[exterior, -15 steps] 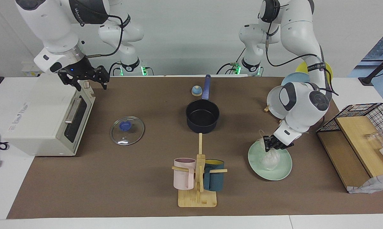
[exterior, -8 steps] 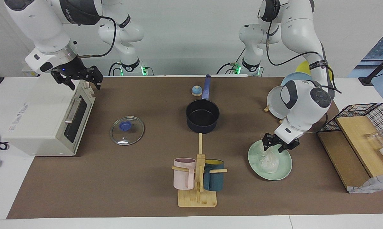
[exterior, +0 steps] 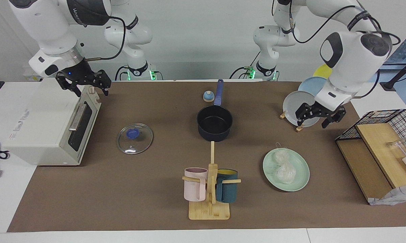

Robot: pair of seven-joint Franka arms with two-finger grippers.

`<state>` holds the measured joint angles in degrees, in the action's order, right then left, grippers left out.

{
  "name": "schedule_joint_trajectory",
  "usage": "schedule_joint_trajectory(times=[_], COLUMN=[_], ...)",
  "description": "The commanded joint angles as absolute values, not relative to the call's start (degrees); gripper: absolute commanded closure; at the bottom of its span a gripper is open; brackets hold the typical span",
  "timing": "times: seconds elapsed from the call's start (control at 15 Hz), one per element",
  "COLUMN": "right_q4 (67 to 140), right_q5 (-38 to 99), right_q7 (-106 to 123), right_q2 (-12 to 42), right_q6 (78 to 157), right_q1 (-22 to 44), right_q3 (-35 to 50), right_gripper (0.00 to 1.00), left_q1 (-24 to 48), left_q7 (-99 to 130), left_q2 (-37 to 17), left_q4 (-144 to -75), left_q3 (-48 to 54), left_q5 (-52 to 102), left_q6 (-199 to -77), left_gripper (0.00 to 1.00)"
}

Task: Transfer vermicelli from pot to plate

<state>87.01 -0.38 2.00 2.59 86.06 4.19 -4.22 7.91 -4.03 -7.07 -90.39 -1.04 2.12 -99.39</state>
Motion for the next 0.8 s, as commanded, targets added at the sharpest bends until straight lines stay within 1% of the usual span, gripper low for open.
schedule_joint_trajectory(times=[0.0, 0.2, 0.4, 0.53, 0.6, 0.73], right_q4=[87.9, 87.9, 87.9, 87.9, 87.9, 87.7], right_q5=[-0.5, -0.5, -0.5, -0.5, -0.5, -1.1], right_q7=[1.6, 1.6, 1.6, 1.6, 1.6, 1.7], right_q2=[1.7, 1.6, 1.5, 1.6, 1.6, 1.6], right_q6=[87.2, 87.2, 87.1, 87.2, 87.3, 87.2], right_q1=[4.0, 4.0, 4.0, 4.0, 4.0, 4.0], right_q3=[-4.0, -4.0, -4.0, -4.0, -4.0, -3.9], right_gripper=[0.00, 0.00, 0.00, 0.00, 0.00, 0.00], left_q1=[7.8, 6.6, 5.9, 4.9, 4.6, 4.5], left_q7=[-2.4, -2.2, -1.8, -1.7, -0.5, 0.7], left_q2=[-1.0, 2.1, 4.0, 4.1, 3.8, 2.7], left_q4=[-92.4, -92.4, -94.2, -95.4, -94.9, -91.7], left_q3=[-1.1, -0.8, -0.4, 1.1, 1.6, 2.5], left_q5=[0.6, 0.6, 0.6, 0.6, 0.6, 0.6], left_q6=[-93.3, -88.6, -84.9, -86.3, -87.2, -85.4], left_gripper=[0.00, 0.00, 0.00, 0.00, 0.00, 0.00])
